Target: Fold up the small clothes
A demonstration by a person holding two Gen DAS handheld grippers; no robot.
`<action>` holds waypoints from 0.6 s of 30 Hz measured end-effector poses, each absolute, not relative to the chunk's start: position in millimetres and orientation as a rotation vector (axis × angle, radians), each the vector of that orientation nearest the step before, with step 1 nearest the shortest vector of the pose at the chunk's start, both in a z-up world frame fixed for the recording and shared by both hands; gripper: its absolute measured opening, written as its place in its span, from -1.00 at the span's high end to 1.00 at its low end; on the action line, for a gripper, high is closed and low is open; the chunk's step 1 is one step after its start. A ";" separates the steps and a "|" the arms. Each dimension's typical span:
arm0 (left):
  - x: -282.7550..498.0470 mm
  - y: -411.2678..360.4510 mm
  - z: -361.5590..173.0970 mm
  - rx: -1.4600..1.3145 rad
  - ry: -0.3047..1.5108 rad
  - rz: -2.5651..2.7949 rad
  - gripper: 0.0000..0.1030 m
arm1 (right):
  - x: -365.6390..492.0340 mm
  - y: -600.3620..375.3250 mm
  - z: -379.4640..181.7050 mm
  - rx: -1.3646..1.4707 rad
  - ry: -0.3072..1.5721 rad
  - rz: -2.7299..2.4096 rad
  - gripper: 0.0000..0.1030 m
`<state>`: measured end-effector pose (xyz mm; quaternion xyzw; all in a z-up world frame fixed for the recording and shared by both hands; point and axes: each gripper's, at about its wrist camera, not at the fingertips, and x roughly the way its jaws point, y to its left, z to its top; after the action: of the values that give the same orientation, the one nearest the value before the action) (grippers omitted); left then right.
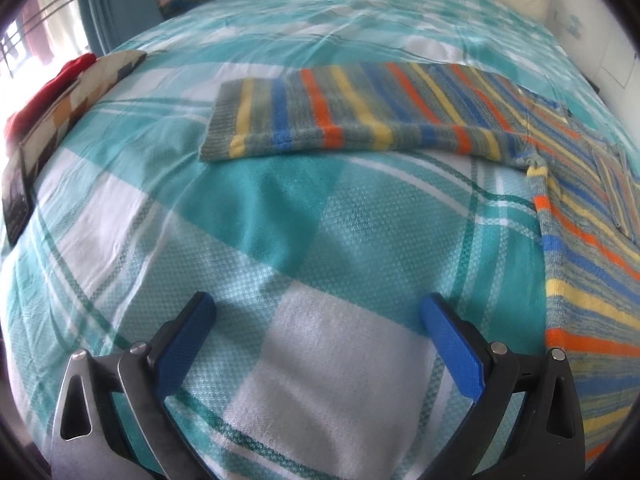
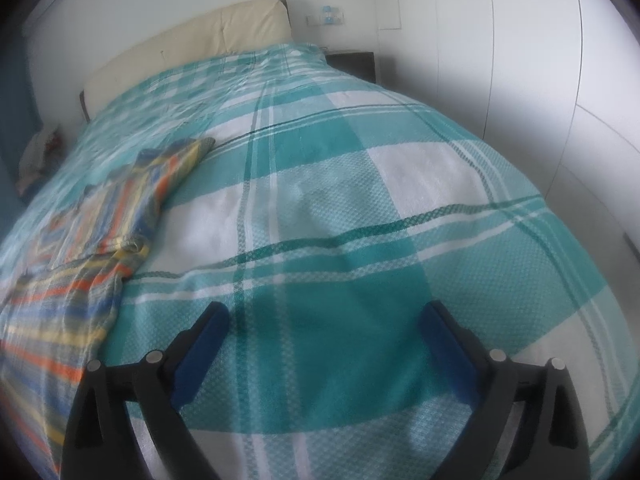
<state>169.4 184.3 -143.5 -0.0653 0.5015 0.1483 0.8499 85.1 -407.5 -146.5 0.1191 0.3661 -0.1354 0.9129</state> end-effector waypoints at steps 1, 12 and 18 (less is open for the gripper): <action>168.7 184.1 -143.6 -0.134 1.056 0.309 -0.99 | 85.2 -407.0 -146.7 0.245 0.756 -0.277 -0.91; 168.9 182.9 -145.4 -0.118 1.075 0.291 -0.99 | 85.0 -403.6 -148.7 0.236 0.761 -0.275 -0.97; 170.6 185.4 -147.5 -0.128 1.100 0.258 -0.99 | 86.4 -402.3 -148.9 0.230 0.762 -0.277 -0.97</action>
<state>170.6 185.4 -147.5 -0.0605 0.5209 0.1222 0.8427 86.4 -402.3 -148.9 0.1117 0.3699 -0.1344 0.9125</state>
